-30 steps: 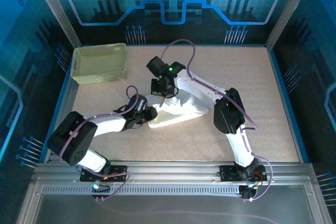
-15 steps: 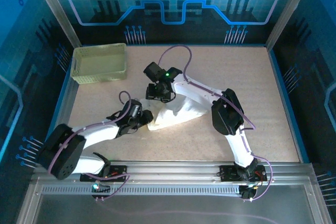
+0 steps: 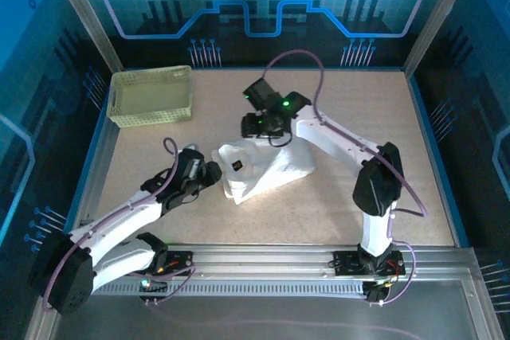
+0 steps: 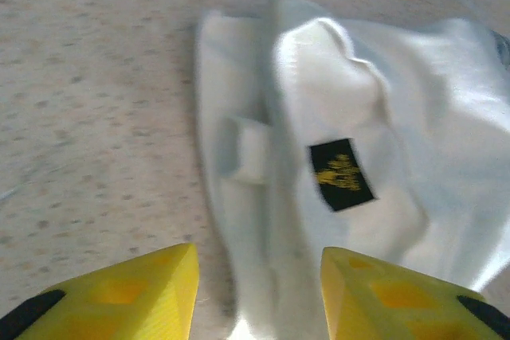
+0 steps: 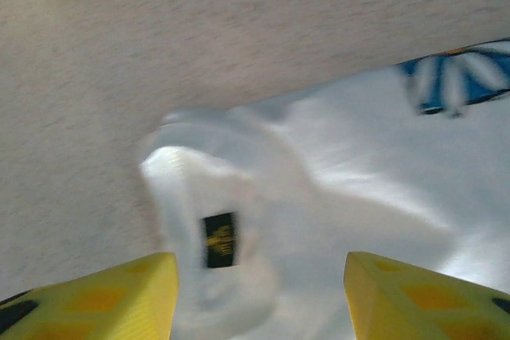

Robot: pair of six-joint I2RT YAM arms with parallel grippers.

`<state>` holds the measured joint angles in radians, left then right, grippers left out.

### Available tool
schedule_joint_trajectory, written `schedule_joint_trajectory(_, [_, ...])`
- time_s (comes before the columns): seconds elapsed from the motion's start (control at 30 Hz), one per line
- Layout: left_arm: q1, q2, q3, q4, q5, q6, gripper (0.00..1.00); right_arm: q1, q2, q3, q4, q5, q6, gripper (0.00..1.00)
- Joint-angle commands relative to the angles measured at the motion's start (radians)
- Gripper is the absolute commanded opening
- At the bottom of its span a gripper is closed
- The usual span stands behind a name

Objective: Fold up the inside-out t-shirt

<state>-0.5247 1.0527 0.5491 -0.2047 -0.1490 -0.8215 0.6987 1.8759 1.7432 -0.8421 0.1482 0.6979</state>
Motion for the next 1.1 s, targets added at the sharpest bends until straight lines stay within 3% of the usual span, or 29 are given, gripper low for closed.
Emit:
schedule_joint_trajectory(0.0, [-0.069, 0.067, 0.117, 0.011, 0.072, 0.048, 0.44, -0.122, 0.034, -0.064, 0.075, -0.041, -0.124, 0.58])
schedule_joint_trajectory(0.1, [-0.144, 0.159, 0.187, 0.059, 0.070, 0.058, 0.45, -0.186, 0.090, -0.053, 0.110, -0.109, -0.181, 0.58])
schedule_joint_trajectory(0.33, [-0.147, 0.400, 0.213, 0.113, 0.106, 0.005, 0.41, -0.263, 0.231, -0.016, 0.162, -0.184, -0.181, 0.58])
schedule_joint_trajectory(0.57, [-0.024, 0.483, 0.101, 0.136, 0.108, -0.020, 0.36, -0.321, 0.274, -0.119, 0.156, -0.122, -0.081, 0.57])
schedule_joint_trajectory(0.67, [0.032, 0.521, 0.105, 0.161, 0.148, 0.027, 0.35, -0.335, 0.194, -0.258, 0.192, -0.065, -0.016, 0.56])
schedule_joint_trajectory(0.8, [0.050, 0.632, 0.239, 0.139, 0.172, 0.140, 0.33, -0.319, 0.010, -0.508, 0.261, -0.027, 0.091, 0.56])
schedule_joint_trajectory(0.93, [0.051, 0.810, 0.492, 0.070, 0.243, 0.252, 0.32, -0.248, -0.234, -0.774, 0.288, 0.034, 0.203, 0.55])
schedule_joint_trajectory(1.07, [0.048, 0.980, 0.803, -0.072, 0.339, 0.352, 0.32, -0.100, -0.426, -0.939, 0.270, 0.051, 0.287, 0.55])
